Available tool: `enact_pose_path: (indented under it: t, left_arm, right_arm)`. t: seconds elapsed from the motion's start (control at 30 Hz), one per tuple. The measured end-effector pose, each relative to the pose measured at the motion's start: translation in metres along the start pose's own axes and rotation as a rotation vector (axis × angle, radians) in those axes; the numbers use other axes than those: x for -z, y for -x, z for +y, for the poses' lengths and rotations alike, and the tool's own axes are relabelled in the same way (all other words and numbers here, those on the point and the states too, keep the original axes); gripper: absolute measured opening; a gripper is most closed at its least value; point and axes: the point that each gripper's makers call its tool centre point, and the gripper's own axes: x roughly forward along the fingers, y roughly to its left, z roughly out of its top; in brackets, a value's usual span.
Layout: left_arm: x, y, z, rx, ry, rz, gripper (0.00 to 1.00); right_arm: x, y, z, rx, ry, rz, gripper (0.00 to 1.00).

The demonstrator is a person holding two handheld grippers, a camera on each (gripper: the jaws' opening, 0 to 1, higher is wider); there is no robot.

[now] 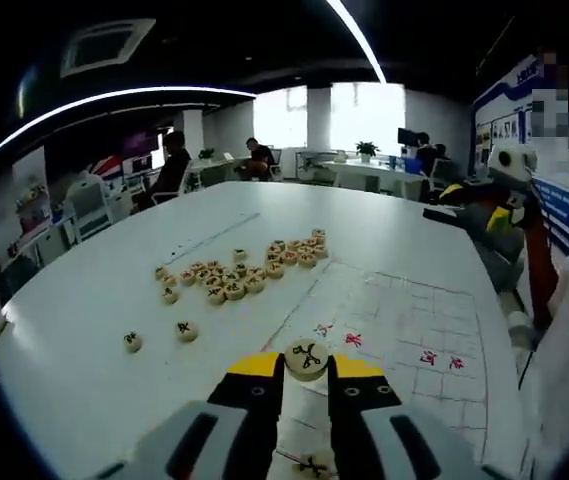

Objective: Pick up the chess pieces one by one and place each piece onto its starting position on the chessboard, setting the pieces on their correct points until all the chess pieces are arranged in the starting layout

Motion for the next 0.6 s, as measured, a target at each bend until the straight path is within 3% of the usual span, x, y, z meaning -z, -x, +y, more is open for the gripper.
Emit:
enact_pose_path:
  t: [0.17,0.23,0.3,0.47,0.6]
  left_arm:
    - [0.029,0.023,-0.021,0.006,0.034,0.013,0.2]
    - [0.042,0.028,-0.028,-0.007,-0.042,0.037,0.2]
    - [0.054,0.03,-0.037,0.004,-0.064,0.061,0.2]
    - [0.068,0.034,-0.058,0.072,-0.052,0.086,0.2]
    - [0.074,0.032,-0.055,0.066,-0.05,0.102,0.2]
  right_arm:
    - [0.001,0.0,0.003,-0.015,0.004,0.004,0.53]
    - [0.001,-0.001,0.011,-0.055,0.012,0.006,0.55]
    - [0.001,-0.001,0.015,-0.068,0.017,0.009,0.57]
    - [0.005,-0.003,0.022,-0.09,0.036,0.032,0.58]
    - [0.006,-0.004,0.024,-0.102,0.041,0.04,0.59]
